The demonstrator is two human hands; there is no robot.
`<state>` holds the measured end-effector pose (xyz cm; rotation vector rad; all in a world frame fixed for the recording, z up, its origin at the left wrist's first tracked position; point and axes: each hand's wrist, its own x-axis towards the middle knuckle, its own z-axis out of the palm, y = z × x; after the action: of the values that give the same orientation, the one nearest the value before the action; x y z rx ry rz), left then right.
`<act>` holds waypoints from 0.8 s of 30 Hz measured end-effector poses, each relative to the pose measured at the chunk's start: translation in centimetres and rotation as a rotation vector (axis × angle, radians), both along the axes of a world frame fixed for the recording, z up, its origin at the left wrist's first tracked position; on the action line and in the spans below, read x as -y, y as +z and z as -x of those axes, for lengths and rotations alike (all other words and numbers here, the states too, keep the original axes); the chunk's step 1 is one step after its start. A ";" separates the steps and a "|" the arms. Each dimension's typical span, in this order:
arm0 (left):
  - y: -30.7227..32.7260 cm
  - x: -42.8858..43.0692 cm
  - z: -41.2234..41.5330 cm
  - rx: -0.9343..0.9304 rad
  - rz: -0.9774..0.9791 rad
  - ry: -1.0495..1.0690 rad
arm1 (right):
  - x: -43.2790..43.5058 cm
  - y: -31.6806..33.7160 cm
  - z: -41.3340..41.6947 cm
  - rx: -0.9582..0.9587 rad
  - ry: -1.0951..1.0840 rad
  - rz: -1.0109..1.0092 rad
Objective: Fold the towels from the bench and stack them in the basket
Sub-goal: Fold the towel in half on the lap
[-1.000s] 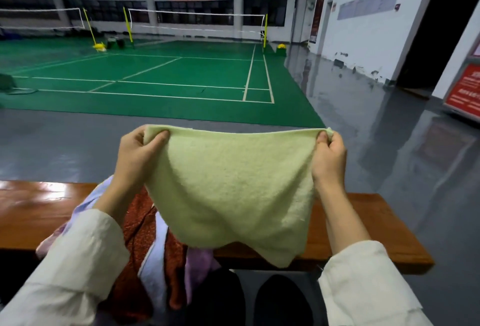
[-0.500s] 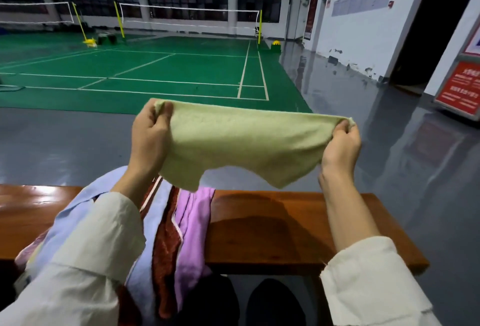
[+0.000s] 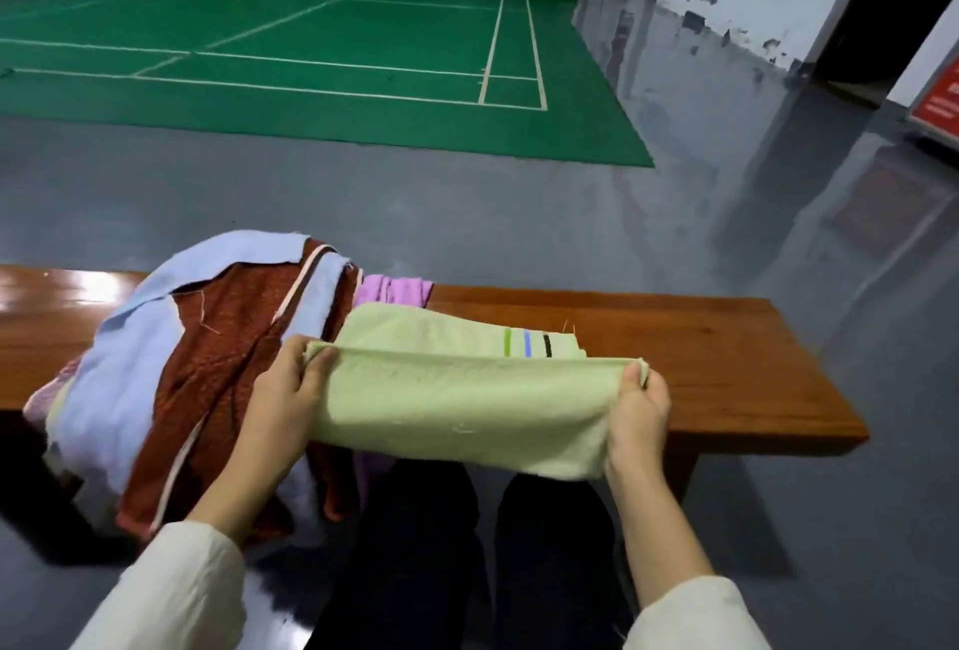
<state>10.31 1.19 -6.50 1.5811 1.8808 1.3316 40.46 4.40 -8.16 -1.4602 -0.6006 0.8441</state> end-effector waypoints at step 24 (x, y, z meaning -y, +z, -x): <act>0.6 -6.4 1.1 -0.008 0.097 -0.115 | -6.1 -0.5 17.1 0.347 0.975 -0.153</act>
<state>9.21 7.58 -5.86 1.6215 1.8015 1.1703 23.35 10.47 -8.71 -1.1387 -1.6741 1.2425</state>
